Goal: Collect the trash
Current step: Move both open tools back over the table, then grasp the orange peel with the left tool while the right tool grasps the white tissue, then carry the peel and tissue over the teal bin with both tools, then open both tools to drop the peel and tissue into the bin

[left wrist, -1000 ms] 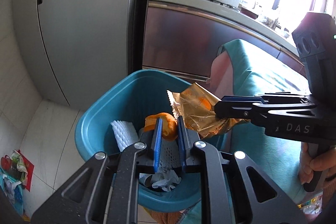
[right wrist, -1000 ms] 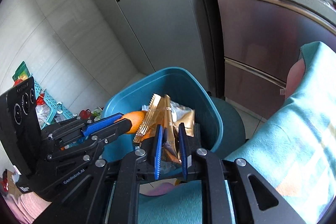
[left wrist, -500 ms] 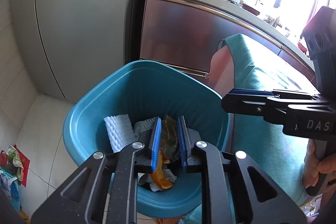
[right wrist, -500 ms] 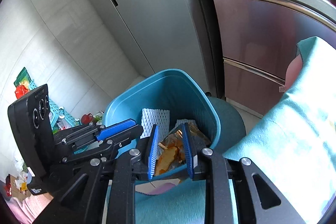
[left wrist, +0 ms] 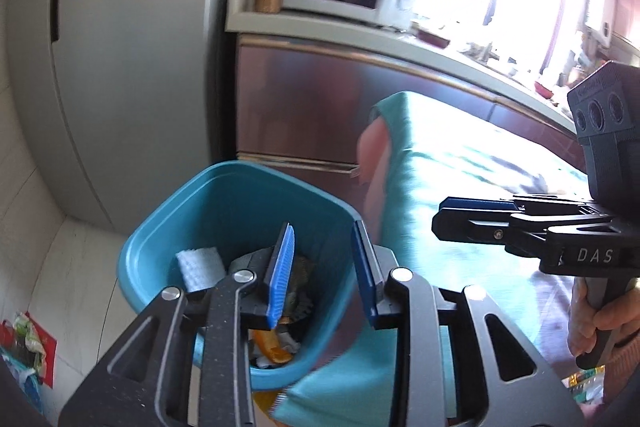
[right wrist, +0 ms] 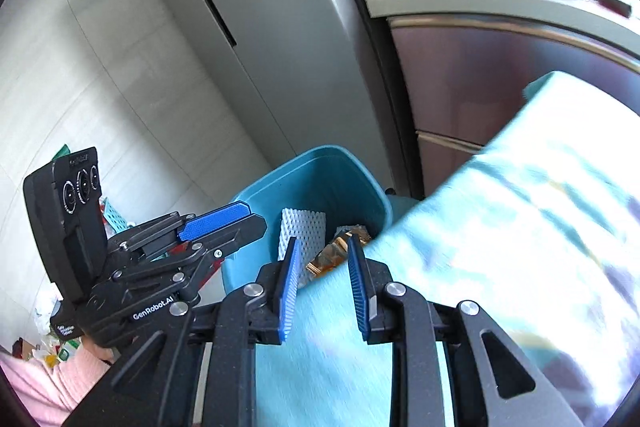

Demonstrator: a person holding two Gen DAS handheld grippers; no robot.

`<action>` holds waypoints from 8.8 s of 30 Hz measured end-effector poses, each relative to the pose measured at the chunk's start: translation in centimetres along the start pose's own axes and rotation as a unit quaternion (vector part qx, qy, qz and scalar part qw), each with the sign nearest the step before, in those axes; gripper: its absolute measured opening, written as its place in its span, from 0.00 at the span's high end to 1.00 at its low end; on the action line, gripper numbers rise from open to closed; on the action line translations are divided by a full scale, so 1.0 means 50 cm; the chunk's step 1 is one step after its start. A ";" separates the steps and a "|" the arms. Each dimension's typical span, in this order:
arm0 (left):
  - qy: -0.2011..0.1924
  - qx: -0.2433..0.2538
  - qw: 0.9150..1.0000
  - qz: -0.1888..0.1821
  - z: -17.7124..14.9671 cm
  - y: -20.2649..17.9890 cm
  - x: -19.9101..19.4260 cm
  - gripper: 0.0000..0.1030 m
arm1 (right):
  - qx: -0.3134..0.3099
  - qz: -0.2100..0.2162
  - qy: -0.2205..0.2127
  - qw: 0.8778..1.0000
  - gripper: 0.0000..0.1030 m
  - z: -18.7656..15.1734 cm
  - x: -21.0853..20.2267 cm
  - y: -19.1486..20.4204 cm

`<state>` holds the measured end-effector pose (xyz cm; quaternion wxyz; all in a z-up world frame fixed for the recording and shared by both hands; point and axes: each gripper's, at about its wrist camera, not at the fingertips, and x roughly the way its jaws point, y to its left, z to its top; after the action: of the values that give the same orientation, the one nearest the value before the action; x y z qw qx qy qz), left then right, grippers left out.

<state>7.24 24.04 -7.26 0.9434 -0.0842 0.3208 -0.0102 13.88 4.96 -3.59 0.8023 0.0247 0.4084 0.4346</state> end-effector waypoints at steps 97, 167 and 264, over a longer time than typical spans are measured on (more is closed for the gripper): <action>0.141 0.114 0.958 -0.224 -0.040 -0.545 0.163 0.96 | 0.160 -0.189 -0.092 0.964 0.95 -0.154 -0.322 -0.395; 0.024 0.016 0.996 -0.081 0.012 -0.157 -0.069 0.96 | 0.079 0.004 -0.073 0.994 0.95 -0.096 -0.162 -0.097; 0.051 -0.096 0.994 0.025 -0.027 0.114 0.063 0.83 | 0.008 0.011 0.074 0.997 0.89 0.045 0.185 0.045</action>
<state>8.72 29.20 -11.14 0.9132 -0.1653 0.3703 0.0399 16.58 13.71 -7.07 0.7648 0.0035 0.4699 0.4407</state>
